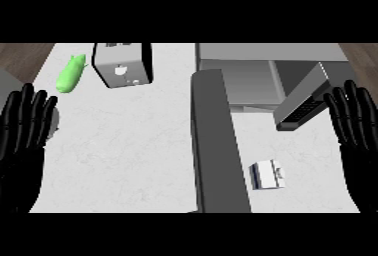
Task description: Pick up the milk, place it into the microwave and close the microwave
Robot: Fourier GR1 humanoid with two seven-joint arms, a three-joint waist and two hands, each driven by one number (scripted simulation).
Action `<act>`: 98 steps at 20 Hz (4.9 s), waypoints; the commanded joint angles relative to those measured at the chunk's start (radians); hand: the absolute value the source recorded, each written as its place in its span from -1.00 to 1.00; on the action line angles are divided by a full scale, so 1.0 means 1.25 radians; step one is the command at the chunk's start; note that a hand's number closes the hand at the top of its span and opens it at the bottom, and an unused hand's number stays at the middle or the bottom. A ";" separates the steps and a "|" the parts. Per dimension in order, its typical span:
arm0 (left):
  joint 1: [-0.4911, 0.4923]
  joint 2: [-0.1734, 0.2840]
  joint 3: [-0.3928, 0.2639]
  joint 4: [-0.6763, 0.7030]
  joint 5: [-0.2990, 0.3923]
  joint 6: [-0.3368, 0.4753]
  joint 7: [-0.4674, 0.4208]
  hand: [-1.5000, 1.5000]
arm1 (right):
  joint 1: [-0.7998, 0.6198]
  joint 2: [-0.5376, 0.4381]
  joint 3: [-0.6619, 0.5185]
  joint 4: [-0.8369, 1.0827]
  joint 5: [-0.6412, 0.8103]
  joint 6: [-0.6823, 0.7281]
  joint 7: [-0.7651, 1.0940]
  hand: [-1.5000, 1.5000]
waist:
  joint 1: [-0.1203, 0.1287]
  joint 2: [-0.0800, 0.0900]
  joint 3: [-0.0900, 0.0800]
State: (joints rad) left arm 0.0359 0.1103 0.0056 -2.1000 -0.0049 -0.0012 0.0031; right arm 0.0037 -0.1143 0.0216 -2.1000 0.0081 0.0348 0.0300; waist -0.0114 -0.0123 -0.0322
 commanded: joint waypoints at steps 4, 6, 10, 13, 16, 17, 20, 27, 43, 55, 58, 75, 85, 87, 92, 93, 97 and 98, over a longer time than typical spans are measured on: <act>0.017 -0.014 0.009 0.044 0.036 -0.023 -0.034 -1.00 | 0.150 0.039 0.051 -0.126 0.086 -0.041 -0.013 -1.00 | 0.004 0.008 0.026; 0.029 -0.041 -0.017 0.036 -0.005 0.010 -0.042 -1.00 | 0.282 0.059 0.091 -0.257 0.122 -0.062 -0.010 -1.00 | -0.008 0.005 0.025; 0.084 -0.087 -0.069 0.074 0.139 0.086 -0.032 -1.00 | 0.347 0.069 0.151 -0.228 0.085 -0.031 0.024 -1.00 | -0.002 0.007 0.025; 0.175 -0.080 -0.057 0.006 0.172 0.016 -0.057 -1.00 | 0.429 0.090 0.217 -0.146 0.125 -0.061 -0.103 -1.00 | 0.007 0.006 0.026; 0.157 -0.088 -0.108 0.030 0.144 0.071 -0.069 -1.00 | 0.473 0.080 0.190 -0.165 0.099 -0.049 -0.123 -1.00 | 0.004 0.008 0.026; 0.227 -0.088 -0.086 0.086 0.166 -0.009 -0.169 -1.00 | 0.463 0.086 0.204 -0.137 0.109 -0.052 -0.129 -1.00 | 0.007 0.008 0.026; 0.299 -0.088 -0.127 0.037 0.144 -0.004 -0.192 -1.00 | 0.478 0.083 0.202 -0.101 0.116 -0.058 -0.161 -1.00 | 0.009 0.008 0.026; 0.414 -0.069 -0.167 0.036 0.156 -0.041 -0.286 -1.00 | 0.438 0.091 0.182 0.050 0.086 -0.077 -0.236 -1.00 | 0.014 0.008 0.026; 0.413 -0.072 -0.181 0.014 0.138 -0.001 -0.271 -1.00 | 0.226 0.081 -0.014 0.520 -0.023 -0.150 -0.479 -1.00 | 0.013 0.011 0.027; 0.497 -0.061 -0.212 0.034 0.129 -0.029 -0.381 -1.00 | 0.162 0.029 -0.087 0.774 -0.046 -0.108 -0.674 -1.00 | 0.012 0.009 0.026; 0.484 -0.051 -0.198 0.053 0.149 -0.038 -0.380 -1.00 | 0.059 0.056 -0.105 0.903 -0.045 -0.127 -0.720 -1.00 | 0.014 0.010 0.026; 0.545 -0.031 -0.192 0.089 0.174 -0.078 -0.460 -1.00 | -0.027 0.047 -0.109 1.114 -0.012 -0.094 -0.880 -1.00 | 0.015 0.009 0.026; 0.547 -0.014 -0.194 0.096 0.178 -0.101 -0.466 -1.00 | -0.101 0.071 -0.166 1.167 -0.045 -0.142 -0.871 -1.00 | 0.018 0.010 0.027; 0.541 -0.015 -0.176 0.115 0.175 -0.097 -0.485 -1.00 | -0.139 0.070 -0.176 1.184 -0.040 -0.180 -0.855 1.00 | 0.021 0.011 0.027; 0.503 -0.040 -0.202 0.121 0.155 -0.064 -0.459 -1.00 | -0.140 0.062 -0.155 1.196 0.021 -0.262 -0.874 1.00 | 0.015 0.010 0.026; 0.530 -0.025 -0.207 0.045 0.173 -0.063 -0.414 -1.00 | -0.168 0.067 -0.187 1.256 0.000 -0.259 -0.909 1.00 | 0.018 0.011 0.027; 0.511 -0.029 -0.184 0.119 0.170 -0.072 -0.471 -1.00 | -0.209 0.051 -0.215 1.215 -0.019 -0.281 -0.862 1.00 | 0.016 0.010 0.026; 0.541 0.000 -0.162 0.101 0.202 -0.105 -0.479 -1.00 | -0.238 0.049 -0.235 1.282 -0.028 -0.262 -0.908 1.00 | 0.021 0.011 0.027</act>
State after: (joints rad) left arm 0.7015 0.0853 -0.2293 -1.9982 0.2185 -0.0995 -0.5660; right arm -0.2239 -0.0457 -0.2299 -0.5704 -0.0058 -0.2603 -1.0286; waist 0.0096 -0.0015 -0.0050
